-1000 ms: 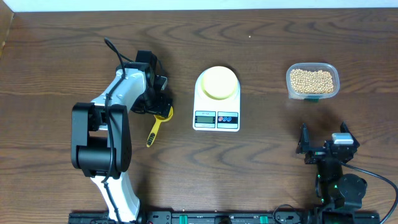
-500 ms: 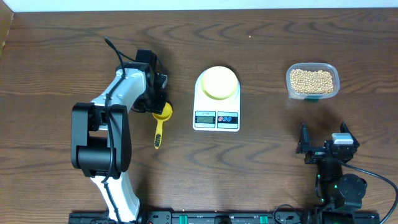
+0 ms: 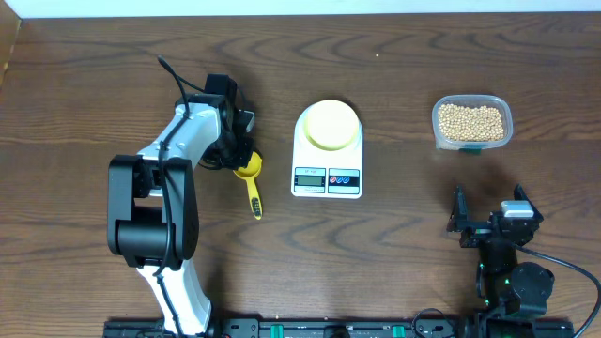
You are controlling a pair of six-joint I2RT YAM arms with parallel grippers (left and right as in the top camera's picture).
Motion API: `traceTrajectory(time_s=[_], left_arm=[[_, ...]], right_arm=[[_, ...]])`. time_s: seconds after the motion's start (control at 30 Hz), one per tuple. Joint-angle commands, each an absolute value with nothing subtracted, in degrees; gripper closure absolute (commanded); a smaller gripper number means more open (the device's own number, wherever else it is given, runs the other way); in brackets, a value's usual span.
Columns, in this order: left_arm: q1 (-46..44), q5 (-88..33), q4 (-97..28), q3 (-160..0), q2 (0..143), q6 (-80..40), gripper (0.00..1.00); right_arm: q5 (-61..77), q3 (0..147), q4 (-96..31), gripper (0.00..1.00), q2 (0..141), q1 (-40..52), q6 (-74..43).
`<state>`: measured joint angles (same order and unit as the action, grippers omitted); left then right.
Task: Scoop item into bowl and weigh 50g on scale
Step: 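Lower the left gripper and close it on the yellow scoop's rim, then lift the yellow scoop with the left gripper and carry it toward the back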
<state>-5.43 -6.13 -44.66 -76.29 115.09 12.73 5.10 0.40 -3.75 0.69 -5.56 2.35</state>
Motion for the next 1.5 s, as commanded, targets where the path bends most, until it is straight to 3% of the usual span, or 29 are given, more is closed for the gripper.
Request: traceTrajectory(time_s=[0.0, 0.8, 1.47], left_arm=[[-5.5, -6.7, -44.6, -76.1, 115.8, 13.1, 0.92], [-5.5, -6.6, -44.9, -76.1, 114.1, 13.0, 0.92], [-5.5, -6.7, -39.9, -76.5, 93.9, 11.1, 0.93]], right_arm=[[4.7, 0.3, -4.0, 0.01, 0.3, -5.9, 3.1], [4.7, 0.3, -4.0, 0.01, 0.3, -5.9, 3.1], [4.7, 0.3, -4.0, 0.01, 0.3, -5.9, 3.1]])
